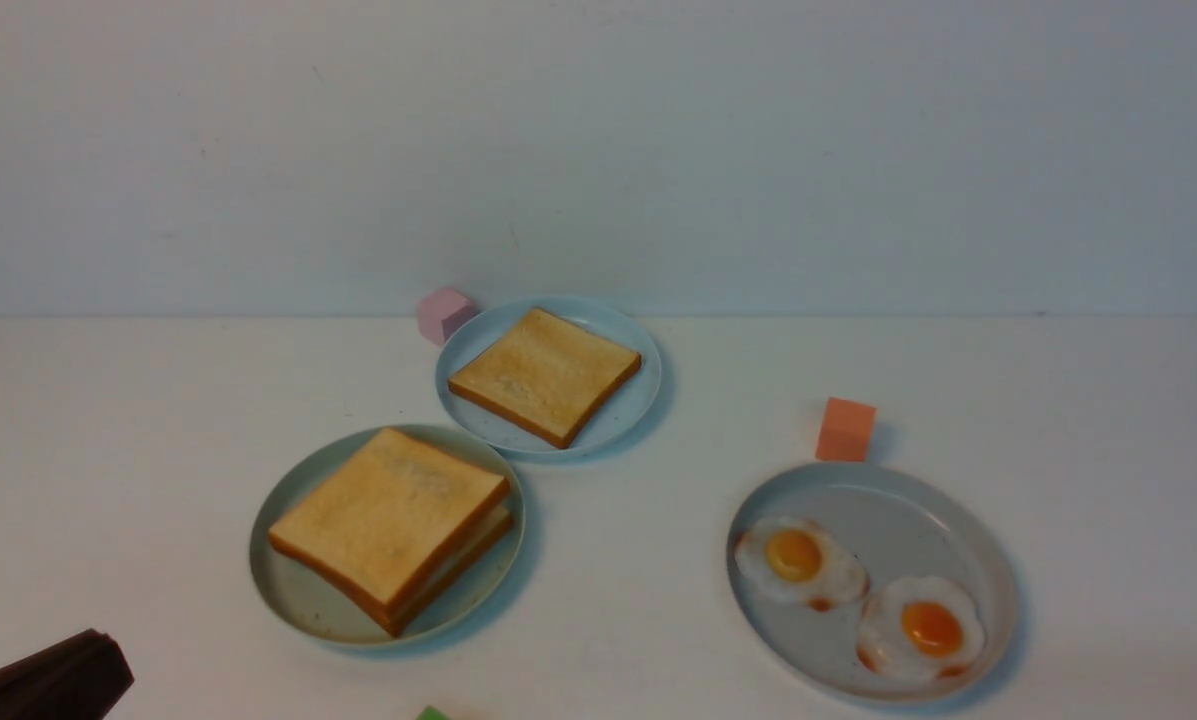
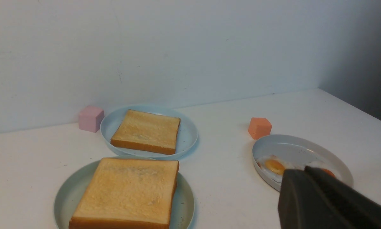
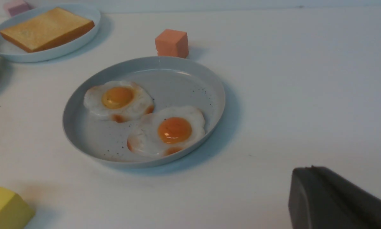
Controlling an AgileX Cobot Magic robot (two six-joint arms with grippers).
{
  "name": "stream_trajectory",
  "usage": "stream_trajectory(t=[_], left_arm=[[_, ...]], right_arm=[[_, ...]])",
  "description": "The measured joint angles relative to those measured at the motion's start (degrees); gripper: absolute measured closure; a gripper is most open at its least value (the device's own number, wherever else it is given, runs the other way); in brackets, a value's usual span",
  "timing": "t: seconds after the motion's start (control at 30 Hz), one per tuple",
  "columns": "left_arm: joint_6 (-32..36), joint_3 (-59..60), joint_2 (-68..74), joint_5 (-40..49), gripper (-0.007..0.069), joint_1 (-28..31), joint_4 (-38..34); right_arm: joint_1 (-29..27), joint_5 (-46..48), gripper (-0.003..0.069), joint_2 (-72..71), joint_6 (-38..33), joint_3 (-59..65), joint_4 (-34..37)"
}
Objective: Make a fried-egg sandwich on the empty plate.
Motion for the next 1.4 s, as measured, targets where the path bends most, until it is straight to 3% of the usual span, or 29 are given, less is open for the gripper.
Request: stream_trajectory(t=[0.93, 1.07, 1.1, 1.27, 1.4], left_arm=[[0.1, 0.9, 0.0, -2.5, 0.0585, 0.7, 1.6], [-3.3, 2.9, -1.9, -4.0, 0.0638, 9.5, 2.3], [-3.3, 2.9, -2.2, -4.0, 0.0638, 9.5, 2.3], [-9.4, 8.8, -9.4, 0.3, 0.0638, 25.4, 3.4], [-12.2, 12.5, -9.6, 4.0, 0.0638, 29.5, 2.4]], right_arm=[[0.0, 0.1, 0.0656, 0.0, 0.2, 0.0, 0.0], [0.0, 0.1, 0.0653, 0.0, 0.2, 0.0, 0.0], [0.0, 0.1, 0.0653, 0.0, 0.2, 0.0, 0.0], [0.0, 0.1, 0.0652, 0.0, 0.3, 0.0, 0.0], [0.0, 0.1, 0.0652, 0.0, 0.3, 0.0, 0.0]])
